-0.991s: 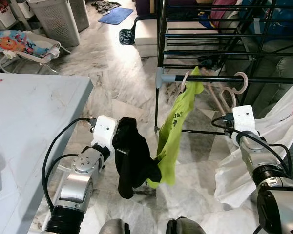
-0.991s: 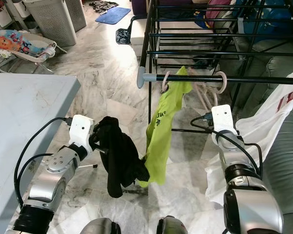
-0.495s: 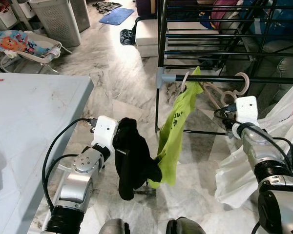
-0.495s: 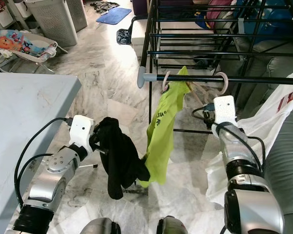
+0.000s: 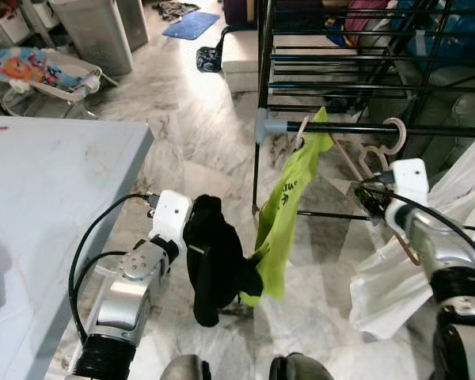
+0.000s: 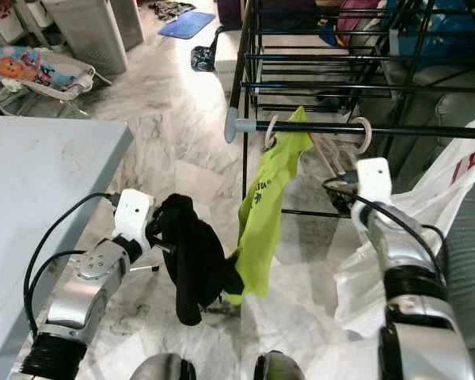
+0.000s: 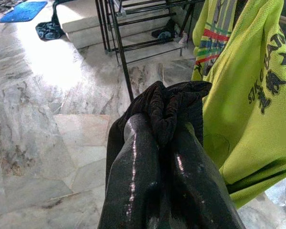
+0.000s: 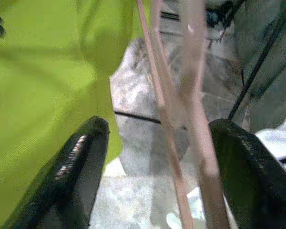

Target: Hang hanger

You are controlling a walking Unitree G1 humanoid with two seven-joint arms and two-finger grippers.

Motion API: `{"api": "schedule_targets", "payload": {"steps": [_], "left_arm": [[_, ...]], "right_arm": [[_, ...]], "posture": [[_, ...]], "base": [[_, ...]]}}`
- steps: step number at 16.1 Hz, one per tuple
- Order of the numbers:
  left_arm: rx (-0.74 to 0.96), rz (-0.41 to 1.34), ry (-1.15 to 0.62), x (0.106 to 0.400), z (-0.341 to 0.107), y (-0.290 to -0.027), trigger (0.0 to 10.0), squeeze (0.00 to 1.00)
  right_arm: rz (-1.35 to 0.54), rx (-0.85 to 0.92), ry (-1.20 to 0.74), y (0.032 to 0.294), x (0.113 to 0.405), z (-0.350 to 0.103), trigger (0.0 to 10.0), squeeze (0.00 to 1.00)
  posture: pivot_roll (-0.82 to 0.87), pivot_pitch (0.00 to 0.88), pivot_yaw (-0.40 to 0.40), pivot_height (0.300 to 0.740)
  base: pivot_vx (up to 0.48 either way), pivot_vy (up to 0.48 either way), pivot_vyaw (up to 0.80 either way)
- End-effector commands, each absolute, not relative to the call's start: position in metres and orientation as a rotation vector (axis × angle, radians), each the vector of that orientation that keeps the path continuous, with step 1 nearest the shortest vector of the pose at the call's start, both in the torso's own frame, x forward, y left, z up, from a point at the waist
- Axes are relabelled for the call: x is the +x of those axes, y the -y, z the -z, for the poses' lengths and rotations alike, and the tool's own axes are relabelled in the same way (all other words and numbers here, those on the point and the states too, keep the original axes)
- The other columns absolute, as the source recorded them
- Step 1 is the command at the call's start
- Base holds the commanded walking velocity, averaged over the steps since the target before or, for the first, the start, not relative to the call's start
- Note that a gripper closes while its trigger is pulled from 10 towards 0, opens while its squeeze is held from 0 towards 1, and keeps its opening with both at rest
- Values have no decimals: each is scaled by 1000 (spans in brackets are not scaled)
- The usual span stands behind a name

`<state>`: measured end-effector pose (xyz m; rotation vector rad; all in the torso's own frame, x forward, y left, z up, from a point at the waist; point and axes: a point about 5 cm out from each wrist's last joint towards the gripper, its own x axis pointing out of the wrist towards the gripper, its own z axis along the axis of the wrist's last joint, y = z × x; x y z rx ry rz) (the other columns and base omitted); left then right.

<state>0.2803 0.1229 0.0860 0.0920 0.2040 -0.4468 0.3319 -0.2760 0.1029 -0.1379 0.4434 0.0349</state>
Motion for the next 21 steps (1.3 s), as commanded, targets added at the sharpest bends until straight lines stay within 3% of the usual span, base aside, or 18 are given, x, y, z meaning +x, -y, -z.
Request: {"api": "schedule_targets", "payload": {"steps": [1, 2, 3, 4, 11, 12, 13, 14, 21], "left_arm": [[111, 457, -205, 282, -88, -124, 10000, 0], [112, 457, -206, 282, -88, -124, 10000, 0], [113, 457, -206, 282, -88, -124, 10000, 0], [115, 459, -206, 282, -88, -125, 10000, 0], [129, 479, -228, 282, -85, -123, 10000, 0], [130, 480, -232, 282, -84, -123, 10000, 0], [130, 480, -233, 282, -84, -123, 10000, 0], [131, 480, -239, 281, -83, -123, 10000, 0], [130, 487, -254, 281, -81, -123, 10000, 0]], "right_arm": [[-47, -140, -447, 277, 330, -106, 10000, 1000], [-51, -146, -454, 278, 328, -107, 10000, 1000], [-57, -147, -457, 278, 327, -108, 10000, 847], [-67, -146, -460, 278, 326, -110, 10000, 0], [-137, -178, -514, 284, 325, -125, 10000, 0], [-148, -190, -525, 285, 324, -125, 7647, 0], [-150, -193, -527, 285, 323, -126, 7647, 0], [-154, -205, -535, 289, 322, -129, 0, 0], [-144, -227, -570, 297, 315, -125, 0, 0]], "posture": [[-8, 56, 62, 740], [-8, 56, 62, 740], [-7, 57, 63, 740], [-9, 57, 62, 740], [-17, 50, 61, 740], [-17, 50, 61, 740], [-17, 50, 61, 740], [-22, 52, 56, 740], [-24, 55, 61, 740]], "base": [[0, 0, 0], [0, 0, 0], [0, 0, 0], [0, 0, 0], [0, 0, 0], [0, 0, 0], [0, 0, 0], [0, 0, 0], [0, 0, 0]]}}
